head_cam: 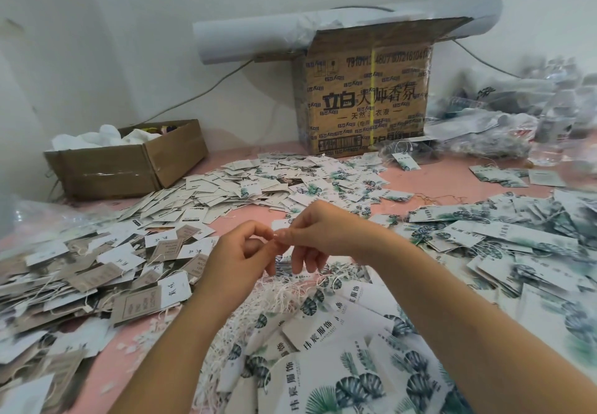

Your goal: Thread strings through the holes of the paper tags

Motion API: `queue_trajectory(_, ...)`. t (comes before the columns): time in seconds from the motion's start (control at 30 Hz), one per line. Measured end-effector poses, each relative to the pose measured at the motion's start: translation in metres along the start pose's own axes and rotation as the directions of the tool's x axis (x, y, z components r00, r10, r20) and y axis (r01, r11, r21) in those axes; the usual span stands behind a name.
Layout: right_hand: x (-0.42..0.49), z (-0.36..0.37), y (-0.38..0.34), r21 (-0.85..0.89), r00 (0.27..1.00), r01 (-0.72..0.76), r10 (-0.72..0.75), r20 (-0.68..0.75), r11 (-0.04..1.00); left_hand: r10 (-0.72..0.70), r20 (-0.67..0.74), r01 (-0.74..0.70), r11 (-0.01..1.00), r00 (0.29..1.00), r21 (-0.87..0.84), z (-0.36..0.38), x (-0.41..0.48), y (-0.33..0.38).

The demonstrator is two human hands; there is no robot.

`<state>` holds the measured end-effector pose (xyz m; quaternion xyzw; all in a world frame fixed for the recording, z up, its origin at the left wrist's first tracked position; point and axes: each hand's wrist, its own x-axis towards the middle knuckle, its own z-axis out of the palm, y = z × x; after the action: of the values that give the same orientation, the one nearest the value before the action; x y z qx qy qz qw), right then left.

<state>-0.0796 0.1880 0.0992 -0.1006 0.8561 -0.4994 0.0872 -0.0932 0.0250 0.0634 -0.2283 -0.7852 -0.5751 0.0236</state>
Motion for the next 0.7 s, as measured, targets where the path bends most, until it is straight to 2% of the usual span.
queue_trajectory(0.27, 0.000, 0.001, -0.001, 0.009, 0.996, -0.041, 0.041, -0.077, 0.999, 0.029, 0.003, -0.029, 0.998, 1.000, 0.063, 0.001, 0.002, -0.004)
queue_trajectory(0.5, 0.001, 0.000, -0.001, 0.012, 0.977, 0.057, -0.053, -0.205, 0.998, 0.032, -0.006, -0.032, 0.999, 0.999, 0.025, 0.003, 0.002, -0.005)
queue_trajectory(0.6, 0.002, -0.001, -0.002, 0.123, 0.942, 0.157, -0.111, -0.318, 0.980, 0.012, -0.014, -0.012, 1.000, 1.000, 0.007, 0.002, 0.003, -0.008)
queue_trajectory(0.7, 0.002, -0.005, -0.005, 0.355, 0.864, 0.317, -0.114, -0.490, 0.880, -0.015, -0.002, 0.015, 1.000, 1.000, 0.018, 0.000, 0.004, -0.013)
